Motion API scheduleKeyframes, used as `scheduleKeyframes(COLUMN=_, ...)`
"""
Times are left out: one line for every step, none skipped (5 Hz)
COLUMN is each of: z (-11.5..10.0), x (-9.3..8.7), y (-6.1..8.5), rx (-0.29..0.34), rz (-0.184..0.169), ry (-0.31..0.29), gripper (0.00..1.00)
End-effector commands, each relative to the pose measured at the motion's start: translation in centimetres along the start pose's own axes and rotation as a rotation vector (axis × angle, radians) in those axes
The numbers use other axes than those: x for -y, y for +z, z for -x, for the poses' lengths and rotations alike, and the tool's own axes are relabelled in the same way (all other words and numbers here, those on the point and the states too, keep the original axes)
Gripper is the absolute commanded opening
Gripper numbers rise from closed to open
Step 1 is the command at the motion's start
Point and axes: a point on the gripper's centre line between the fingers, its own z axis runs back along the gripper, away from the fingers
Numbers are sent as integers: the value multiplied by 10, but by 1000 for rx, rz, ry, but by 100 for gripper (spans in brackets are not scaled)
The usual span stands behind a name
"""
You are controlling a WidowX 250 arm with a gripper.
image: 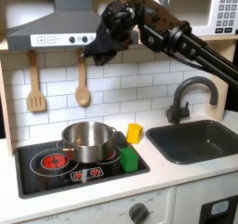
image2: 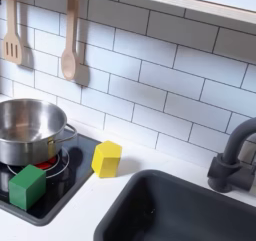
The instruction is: Push button
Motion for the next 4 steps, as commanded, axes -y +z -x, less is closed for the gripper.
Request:
scheduleKeyframes(z=-14, x=-2, y=-7, rx=17, rz=15, ry=7, gripper=0)
scheduleKeyframes(z=-20, x=-1, y=-11, rx=25, rz=21, ry=1, gripper=0)
scheduleKeyframes(z=-24, x=-2, y=-13, rx=24, rz=24, ry=-4, gripper=0)
scheduleKeyframes(z=-32, x=-1, y=-15, rx=32, rz=32, ry=-8, gripper=0)
